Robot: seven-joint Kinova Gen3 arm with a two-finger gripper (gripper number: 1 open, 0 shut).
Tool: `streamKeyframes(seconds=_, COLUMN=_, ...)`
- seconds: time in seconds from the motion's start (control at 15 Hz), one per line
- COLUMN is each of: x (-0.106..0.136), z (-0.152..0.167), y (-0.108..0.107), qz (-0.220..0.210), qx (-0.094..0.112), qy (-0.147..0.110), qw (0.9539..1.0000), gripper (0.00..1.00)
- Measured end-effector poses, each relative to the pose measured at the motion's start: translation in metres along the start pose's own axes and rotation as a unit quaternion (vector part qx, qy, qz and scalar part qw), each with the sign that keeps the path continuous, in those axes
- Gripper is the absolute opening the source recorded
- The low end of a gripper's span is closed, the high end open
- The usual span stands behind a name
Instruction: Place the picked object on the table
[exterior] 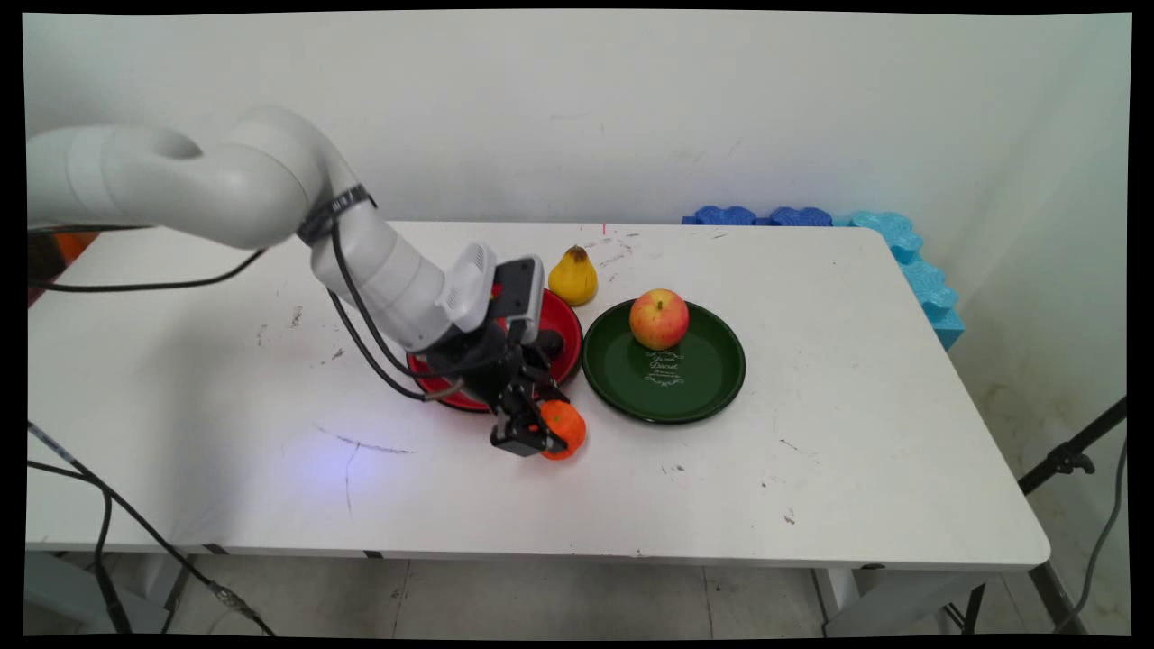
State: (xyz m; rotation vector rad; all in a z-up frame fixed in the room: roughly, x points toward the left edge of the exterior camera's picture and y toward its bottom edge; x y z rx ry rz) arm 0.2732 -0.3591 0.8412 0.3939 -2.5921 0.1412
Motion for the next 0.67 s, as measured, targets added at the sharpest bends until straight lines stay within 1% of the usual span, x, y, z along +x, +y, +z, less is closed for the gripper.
streamKeyframes(seconds=0.47, x=-0.012, z=0.028, y=-0.002, qz=-0.003, qx=0.003, qy=0.002, qw=1.0, gripper=0.0)
streamKeyframes(seconds=0.53, x=-0.013, z=0.031, y=-0.003, qz=-0.003, qx=0.003, qy=0.003, qw=1.0, gripper=1.0)
streamKeyframes(seconds=0.67, x=-0.015, z=0.034, y=-0.004, qz=-0.005, qx=0.003, qy=0.006, qw=1.0, gripper=1.0)
